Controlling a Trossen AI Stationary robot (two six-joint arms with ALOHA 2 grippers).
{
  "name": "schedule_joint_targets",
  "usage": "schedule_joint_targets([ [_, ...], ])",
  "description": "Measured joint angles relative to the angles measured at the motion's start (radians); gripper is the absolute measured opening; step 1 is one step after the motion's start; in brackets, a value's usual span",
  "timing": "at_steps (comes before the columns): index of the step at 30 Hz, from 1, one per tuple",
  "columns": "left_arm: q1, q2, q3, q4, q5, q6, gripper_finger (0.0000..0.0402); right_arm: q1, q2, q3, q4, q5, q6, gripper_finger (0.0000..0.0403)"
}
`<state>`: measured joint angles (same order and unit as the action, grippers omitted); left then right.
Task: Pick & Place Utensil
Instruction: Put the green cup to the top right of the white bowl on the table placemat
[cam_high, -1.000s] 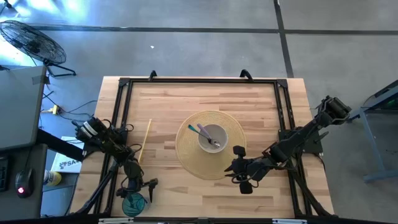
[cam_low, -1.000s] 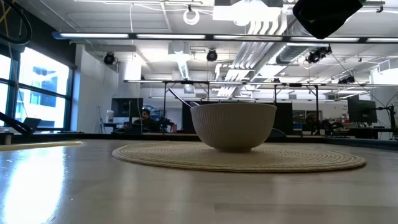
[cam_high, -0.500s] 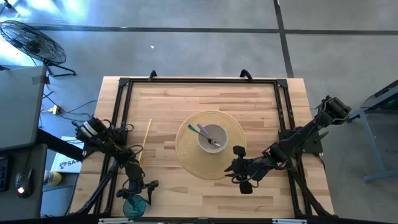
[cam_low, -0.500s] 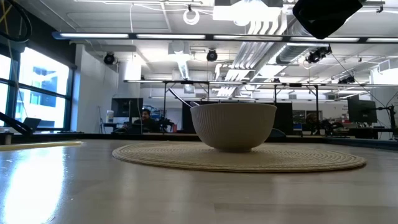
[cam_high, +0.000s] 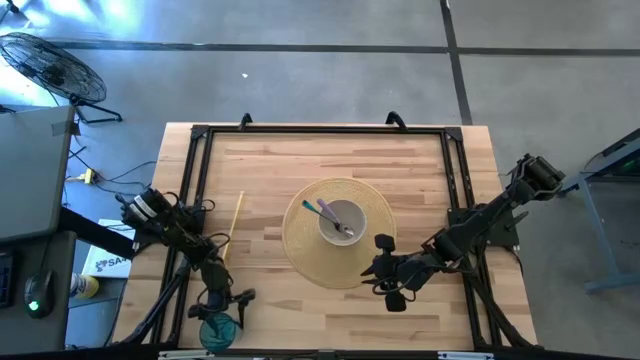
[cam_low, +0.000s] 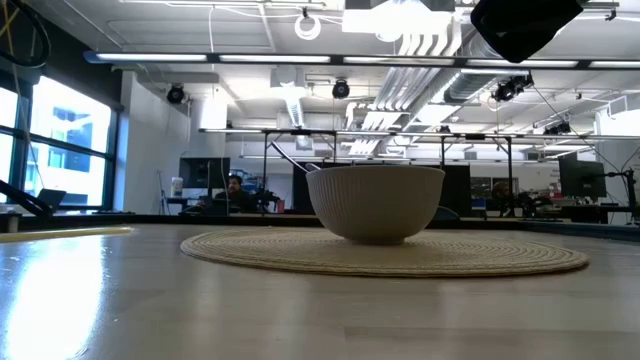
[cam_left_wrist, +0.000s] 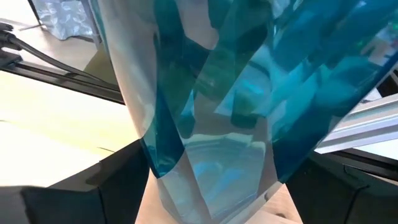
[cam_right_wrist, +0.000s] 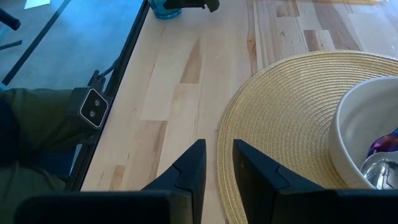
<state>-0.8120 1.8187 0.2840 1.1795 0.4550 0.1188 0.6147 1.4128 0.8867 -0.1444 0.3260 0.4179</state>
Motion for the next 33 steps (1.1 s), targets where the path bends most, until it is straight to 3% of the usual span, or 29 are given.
schedule_joint_targets([
  [14, 0.013, -0.002, -0.001, 0.044, -0.156, -0.069, 0.0318, 0.000, 0.000, 0.000, 0.000, 0.000, 0.000, 0.0073],
  [20, 0.102, -0.002, -0.001, 0.059, -0.146, -0.196, 0.0318, 0.000, 0.000, 0.000, 0.000, 0.000, 0.000, 0.0074],
  [26, 0.203, -0.002, -0.002, 0.059, -0.083, -0.204, 0.0318, 0.000, 0.000, 0.000, 0.000, 0.000, 0.000, 0.0074],
  [33, 0.296, -0.002, -0.028, 0.101, -0.137, -0.203, 0.0324, 0.000, 0.000, 0.000, 0.000, 0.000, 0.000, 0.0074],
])
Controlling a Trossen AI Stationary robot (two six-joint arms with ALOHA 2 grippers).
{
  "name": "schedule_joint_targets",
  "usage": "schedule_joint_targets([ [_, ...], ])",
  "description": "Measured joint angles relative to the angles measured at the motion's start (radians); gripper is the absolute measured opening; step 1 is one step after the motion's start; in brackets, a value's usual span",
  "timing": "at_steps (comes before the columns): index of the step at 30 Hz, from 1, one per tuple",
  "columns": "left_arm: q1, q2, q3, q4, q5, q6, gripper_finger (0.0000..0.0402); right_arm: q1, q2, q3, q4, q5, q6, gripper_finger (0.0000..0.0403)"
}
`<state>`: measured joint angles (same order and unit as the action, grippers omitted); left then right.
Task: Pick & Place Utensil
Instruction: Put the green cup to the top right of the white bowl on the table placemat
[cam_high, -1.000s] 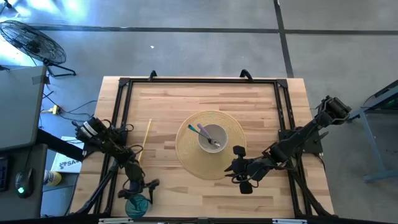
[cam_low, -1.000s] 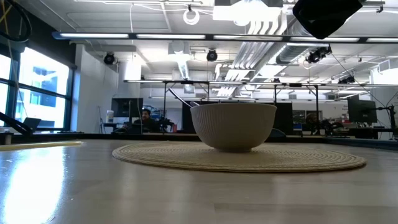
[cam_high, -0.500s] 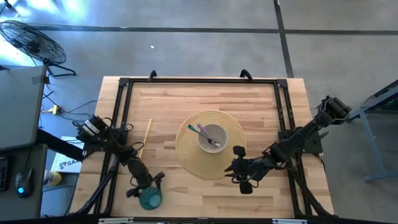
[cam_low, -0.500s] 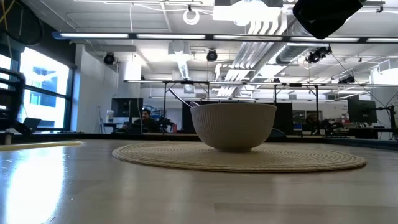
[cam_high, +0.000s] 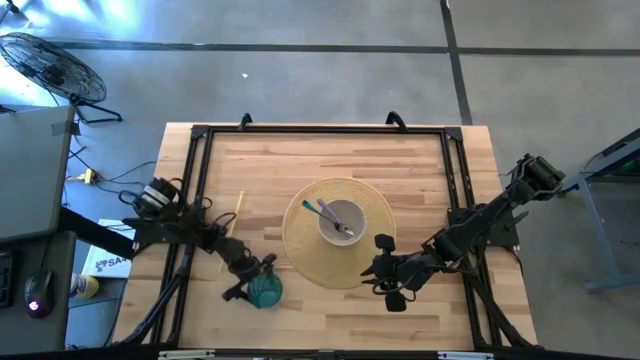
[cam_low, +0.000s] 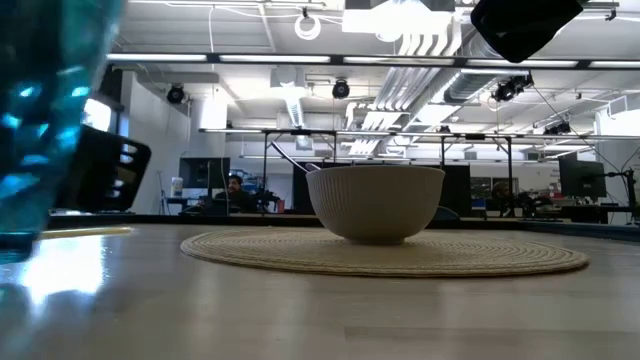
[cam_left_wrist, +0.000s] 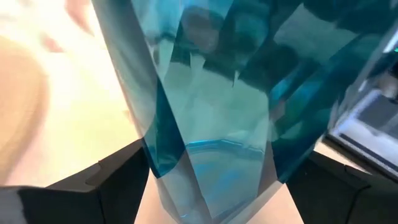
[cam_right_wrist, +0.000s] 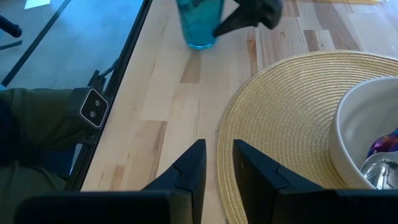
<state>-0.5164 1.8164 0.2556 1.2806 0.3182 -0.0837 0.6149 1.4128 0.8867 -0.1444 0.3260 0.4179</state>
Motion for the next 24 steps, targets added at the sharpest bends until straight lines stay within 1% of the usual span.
schedule_joint_targets([
  [4, 0.034, 0.000, -0.029, 0.037, -0.043, 0.005, 0.0336, 0.000, 0.000, 0.000, 0.000, 0.000, 0.000, 0.0074],
  [9, 0.045, -0.001, -0.096, 0.128, -0.065, 0.007, 0.0324, 0.000, 0.000, 0.000, 0.000, 0.000, 0.000, 0.0074],
  [13, 0.045, -0.001, -0.172, 0.205, -0.116, 0.008, 0.0319, 0.000, 0.000, 0.000, 0.001, 0.000, 0.000, 0.0074],
  [17, 0.045, 0.000, -0.244, 0.282, -0.195, 0.020, 0.0320, 0.000, 0.000, 0.000, 0.001, 0.000, 0.000, 0.0074],
  [21, 0.046, -0.013, -0.248, 0.258, -0.286, 0.027, 0.0320, 0.000, 0.000, 0.000, 0.001, 0.000, 0.000, 0.0073],
  [24, 0.046, -0.013, -0.248, 0.256, -0.314, 0.027, 0.0321, 0.000, 0.000, 0.000, 0.001, 0.000, 0.000, 0.0073],
])
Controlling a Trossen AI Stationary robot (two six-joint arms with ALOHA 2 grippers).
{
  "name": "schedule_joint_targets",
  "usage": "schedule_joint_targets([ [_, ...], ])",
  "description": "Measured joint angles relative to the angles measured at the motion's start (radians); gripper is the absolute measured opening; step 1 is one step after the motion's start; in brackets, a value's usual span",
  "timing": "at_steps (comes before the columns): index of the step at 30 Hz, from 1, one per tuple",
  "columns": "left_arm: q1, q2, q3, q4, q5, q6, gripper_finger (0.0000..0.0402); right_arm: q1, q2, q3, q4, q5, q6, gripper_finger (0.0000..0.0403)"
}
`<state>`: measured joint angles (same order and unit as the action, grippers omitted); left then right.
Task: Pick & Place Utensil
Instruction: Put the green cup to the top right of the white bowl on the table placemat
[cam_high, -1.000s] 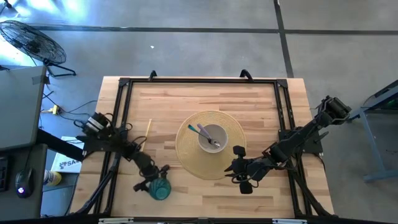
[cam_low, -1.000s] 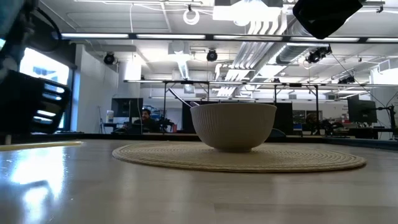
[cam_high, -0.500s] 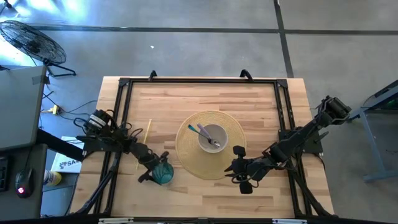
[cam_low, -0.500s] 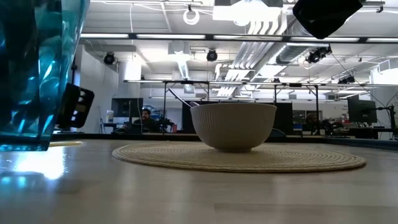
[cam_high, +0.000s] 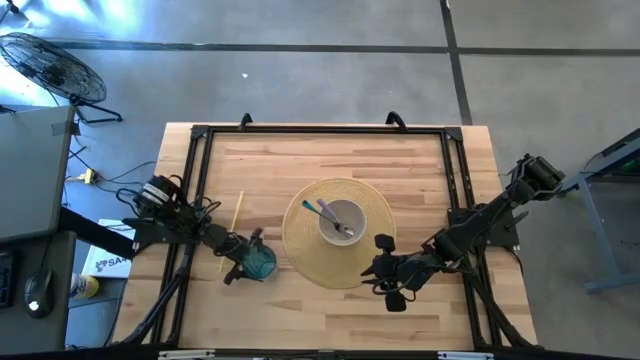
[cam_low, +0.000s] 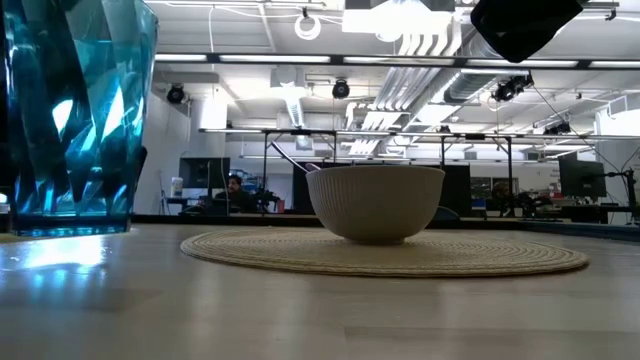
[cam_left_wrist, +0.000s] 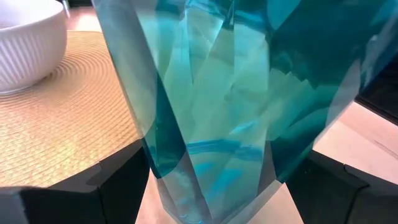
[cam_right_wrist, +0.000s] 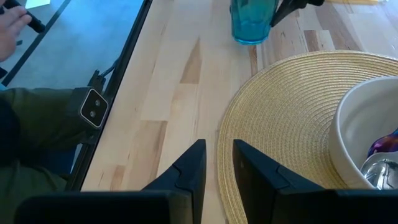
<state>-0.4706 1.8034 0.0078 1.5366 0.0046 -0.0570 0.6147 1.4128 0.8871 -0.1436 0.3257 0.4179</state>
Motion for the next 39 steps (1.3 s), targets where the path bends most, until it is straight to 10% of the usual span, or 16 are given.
schedule_joint_targets([
  [39, 0.001, 0.000, 0.085, -0.122, -0.241, -0.027, 0.0367, 0.000, 0.000, 0.000, 0.003, 0.000, 0.000, 0.0073],
])
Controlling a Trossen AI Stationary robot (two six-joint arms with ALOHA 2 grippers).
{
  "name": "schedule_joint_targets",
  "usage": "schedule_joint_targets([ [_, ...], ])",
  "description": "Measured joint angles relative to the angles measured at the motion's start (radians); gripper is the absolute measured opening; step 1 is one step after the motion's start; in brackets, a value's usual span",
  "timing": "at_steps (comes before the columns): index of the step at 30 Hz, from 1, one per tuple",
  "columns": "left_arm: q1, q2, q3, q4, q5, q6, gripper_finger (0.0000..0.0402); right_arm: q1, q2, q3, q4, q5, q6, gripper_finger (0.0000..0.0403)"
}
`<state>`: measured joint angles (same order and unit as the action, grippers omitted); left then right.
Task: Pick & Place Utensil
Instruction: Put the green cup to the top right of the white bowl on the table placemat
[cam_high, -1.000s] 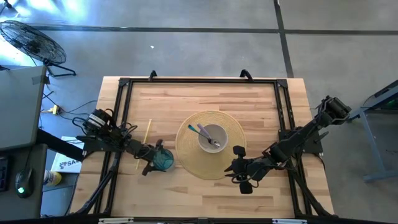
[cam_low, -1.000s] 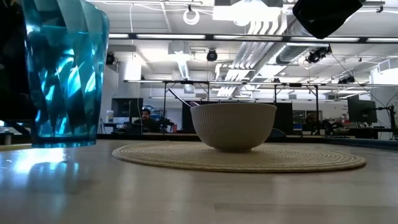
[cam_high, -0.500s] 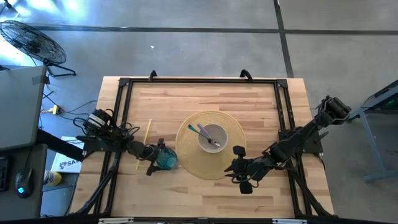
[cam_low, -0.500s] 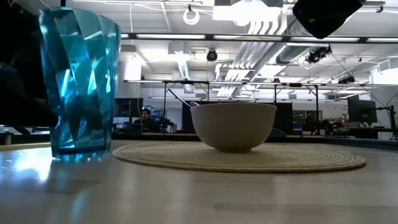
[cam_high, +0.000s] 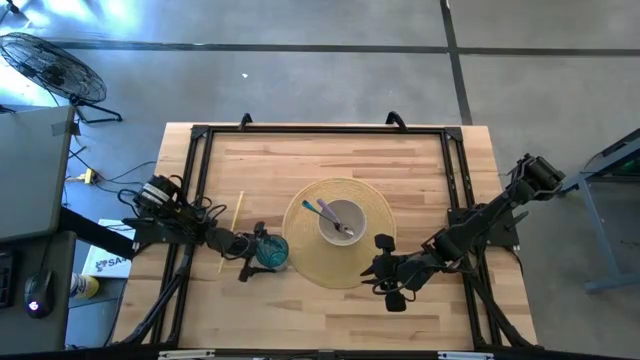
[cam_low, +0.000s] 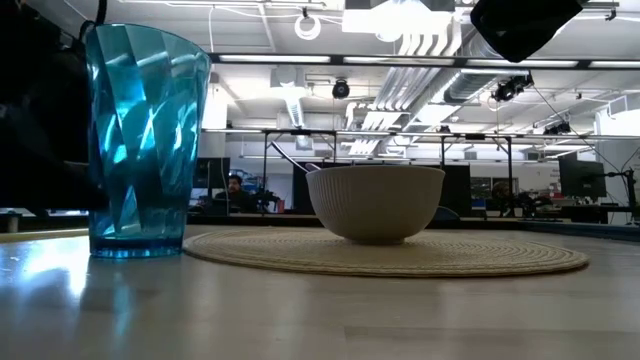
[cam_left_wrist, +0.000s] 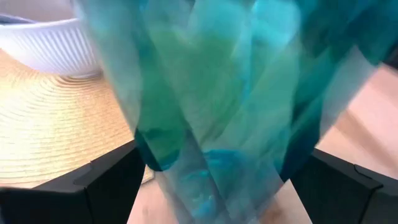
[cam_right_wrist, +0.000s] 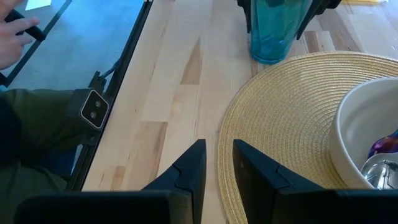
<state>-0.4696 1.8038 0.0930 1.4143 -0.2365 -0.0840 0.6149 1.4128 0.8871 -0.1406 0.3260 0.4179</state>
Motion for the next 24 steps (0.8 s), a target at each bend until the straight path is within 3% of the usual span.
schedule_joint_targets([
  [19, -0.002, 0.000, 0.026, -0.019, 0.025, -0.131, 0.0367, 0.000, 0.000, 0.000, 0.003, 0.000, 0.000, 0.0073],
  [24, -0.002, 0.000, 0.037, -0.028, -0.012, -0.141, 0.0367, 0.000, 0.000, 0.000, 0.003, 0.000, 0.000, 0.0073],
])
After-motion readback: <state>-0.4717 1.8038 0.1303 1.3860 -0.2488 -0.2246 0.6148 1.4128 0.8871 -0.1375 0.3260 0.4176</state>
